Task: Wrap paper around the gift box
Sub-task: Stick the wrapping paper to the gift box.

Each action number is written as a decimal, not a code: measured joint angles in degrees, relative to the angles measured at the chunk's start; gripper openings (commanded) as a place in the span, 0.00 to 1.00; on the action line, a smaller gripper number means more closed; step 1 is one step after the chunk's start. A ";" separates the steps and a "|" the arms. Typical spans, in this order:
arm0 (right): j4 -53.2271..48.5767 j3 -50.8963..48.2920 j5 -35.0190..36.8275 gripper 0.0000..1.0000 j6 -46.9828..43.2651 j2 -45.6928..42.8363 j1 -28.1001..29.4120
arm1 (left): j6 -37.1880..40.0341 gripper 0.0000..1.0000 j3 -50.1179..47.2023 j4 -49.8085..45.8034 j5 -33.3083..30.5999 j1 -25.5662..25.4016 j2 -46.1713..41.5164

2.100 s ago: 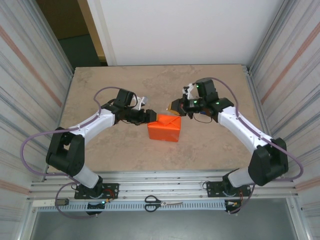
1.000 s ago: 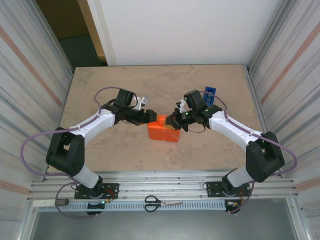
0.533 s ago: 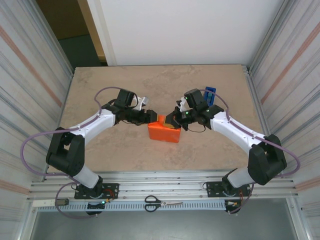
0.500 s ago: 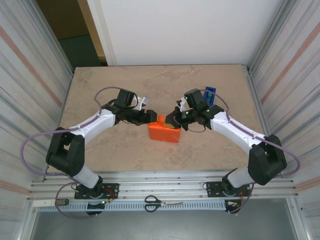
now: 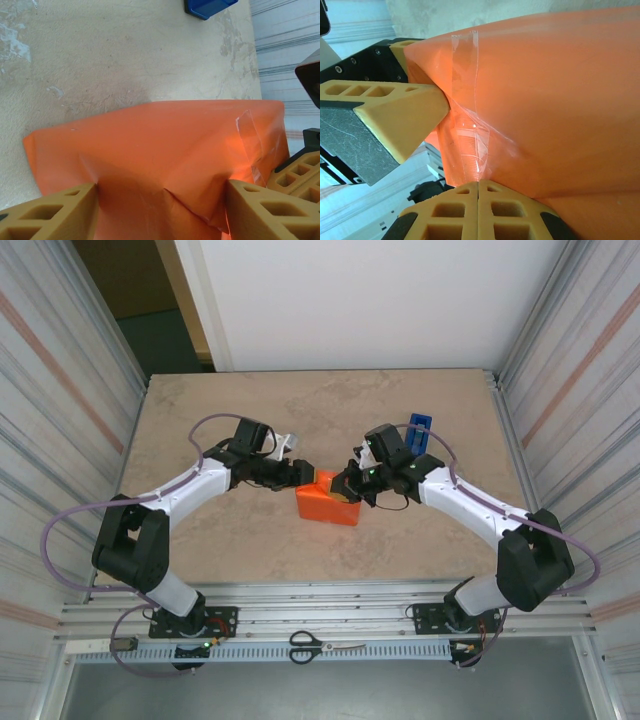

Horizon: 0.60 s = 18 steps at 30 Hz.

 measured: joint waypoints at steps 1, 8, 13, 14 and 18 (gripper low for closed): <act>-0.07 0.00 0.09 0.00 -0.02 -0.04 0.09 | 0.00 0.67 0.22 -0.33 0.00 -0.04 0.00; -1.55 0.55 1.40 0.00 -0.46 -0.17 0.68 | 0.02 0.74 5.18 -4.66 -0.20 0.02 0.00; -1.95 0.76 1.77 0.00 -0.50 -0.20 0.81 | 0.00 0.65 8.76 -5.49 -0.17 1.03 -1.14; -1.95 0.76 1.77 0.00 -0.50 -0.20 0.83 | -0.13 0.59 9.11 -5.81 -0.13 1.22 -1.70; -1.97 0.79 1.81 0.00 -0.50 -0.20 0.83 | -0.98 0.32 10.03 -5.88 0.96 1.38 -3.85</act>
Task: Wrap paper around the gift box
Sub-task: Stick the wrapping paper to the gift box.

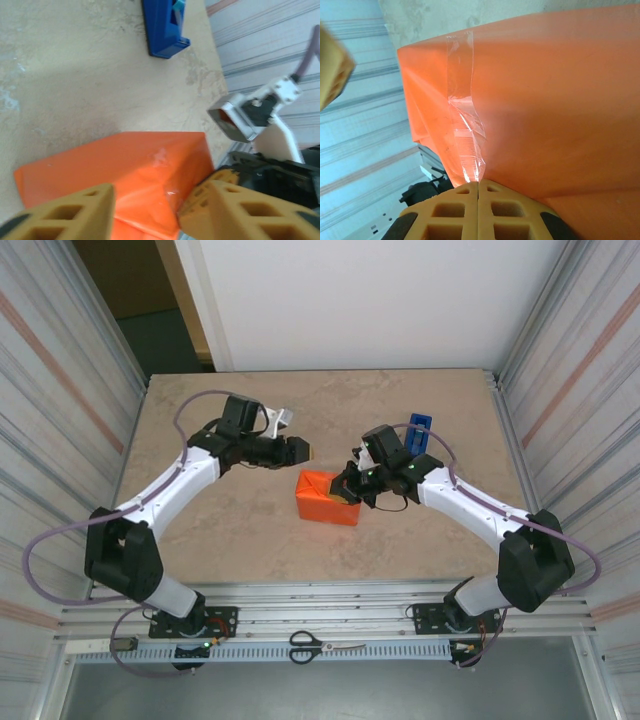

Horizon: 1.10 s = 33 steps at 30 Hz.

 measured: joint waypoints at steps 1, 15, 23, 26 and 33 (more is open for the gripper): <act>0.02 0.00 0.00 0.00 0.00 0.00 0.04 | -0.11 0.28 0.22 0.11 0.61 -0.22 -0.39; 0.07 0.00 0.02 0.00 0.02 0.00 0.04 | 0.37 0.05 7.19 -2.95 6.86 -5.73 8.72; 0.31 0.00 0.00 0.00 0.07 0.00 0.04 | 1.88 0.02 7.50 -6.91 6.60 -6.78 13.62; 0.68 0.00 0.15 0.00 0.26 0.00 0.04 | 2.62 0.01 7.50 -6.93 6.84 -6.80 13.94; 1.55 0.17 0.17 0.00 1.16 0.04 0.52 | 4.87 0.00 7.58 -7.28 5.95 -7.26 14.01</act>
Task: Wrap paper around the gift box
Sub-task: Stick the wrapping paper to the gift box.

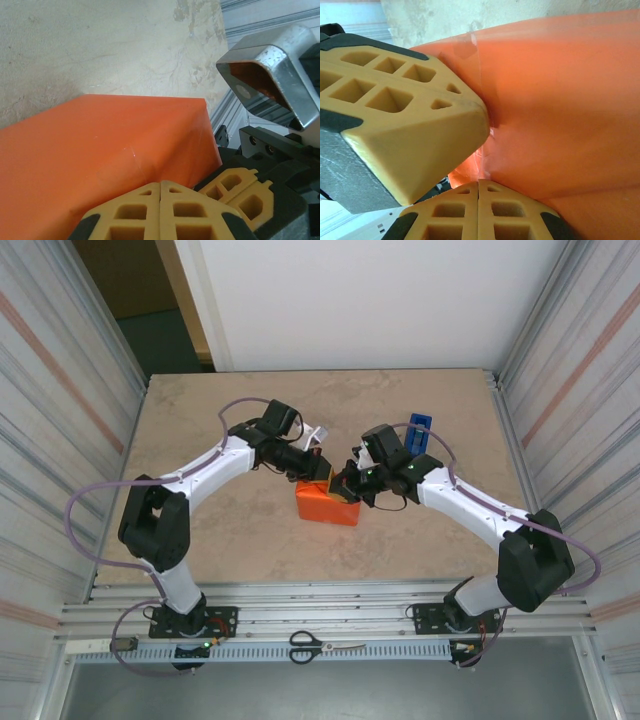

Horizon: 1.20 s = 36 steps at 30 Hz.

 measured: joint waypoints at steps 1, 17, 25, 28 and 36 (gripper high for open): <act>-0.24 0.46 0.09 0.01 0.02 0.11 0.20 | 0.09 0.00 -0.02 0.02 -0.20 -0.04 0.00; -2.34 2.47 3.78 0.22 4.07 -0.63 1.84 | 0.24 0.00 -1.53 3.02 -0.72 0.00 -0.35; -0.61 2.47 4.04 0.32 7.13 -3.78 2.49 | 0.42 0.00 -1.77 3.93 -0.94 0.00 -0.33; -0.13 1.97 4.02 0.34 8.20 -4.22 2.51 | 0.44 0.00 -1.79 3.96 -0.94 0.00 -0.33; -0.96 -1.16 4.13 0.35 9.79 -5.70 4.17 | 0.44 0.00 -1.79 4.00 -0.92 0.00 -0.33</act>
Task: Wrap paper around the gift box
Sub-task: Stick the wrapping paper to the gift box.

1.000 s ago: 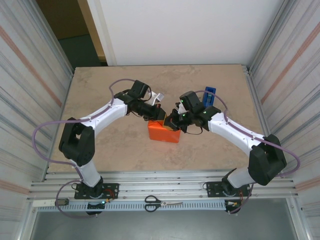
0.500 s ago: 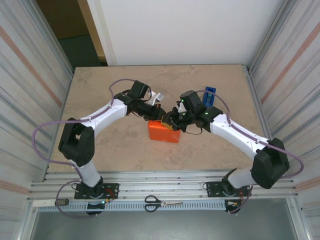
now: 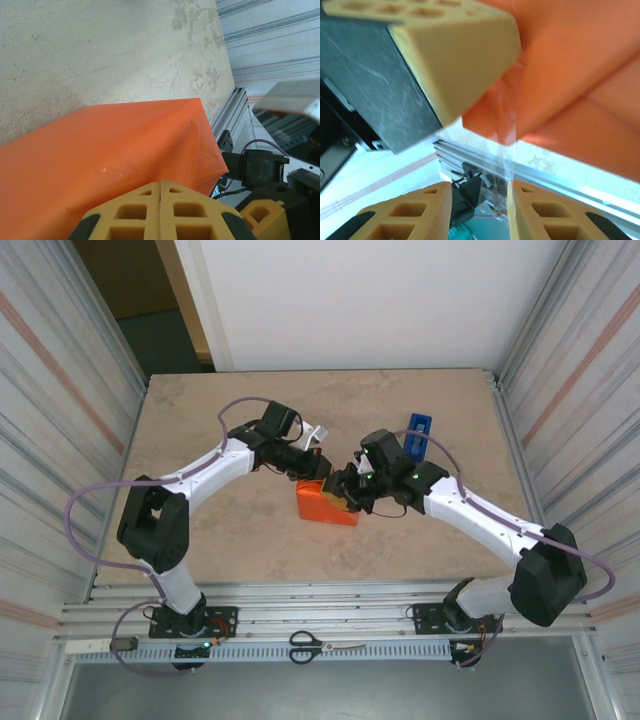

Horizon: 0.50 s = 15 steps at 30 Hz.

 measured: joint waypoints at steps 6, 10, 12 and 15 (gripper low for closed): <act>-5.07 -0.31 2.01 0.33 0.02 -5.03 1.60 | 0.02 0.00 0.00 0.00 0.02 0.00 0.00; -9.25 -0.13 6.03 0.08 -2.62 -8.39 1.66 | 0.04 0.00 0.00 0.00 0.02 0.00 0.00; -10.21 0.42 8.00 0.03 -4.04 -8.63 1.57 | 0.04 0.00 0.00 0.02 0.02 0.00 0.00; -9.03 0.83 9.38 0.00 -5.29 -7.80 0.76 | 0.04 0.00 0.00 0.09 0.02 0.00 0.00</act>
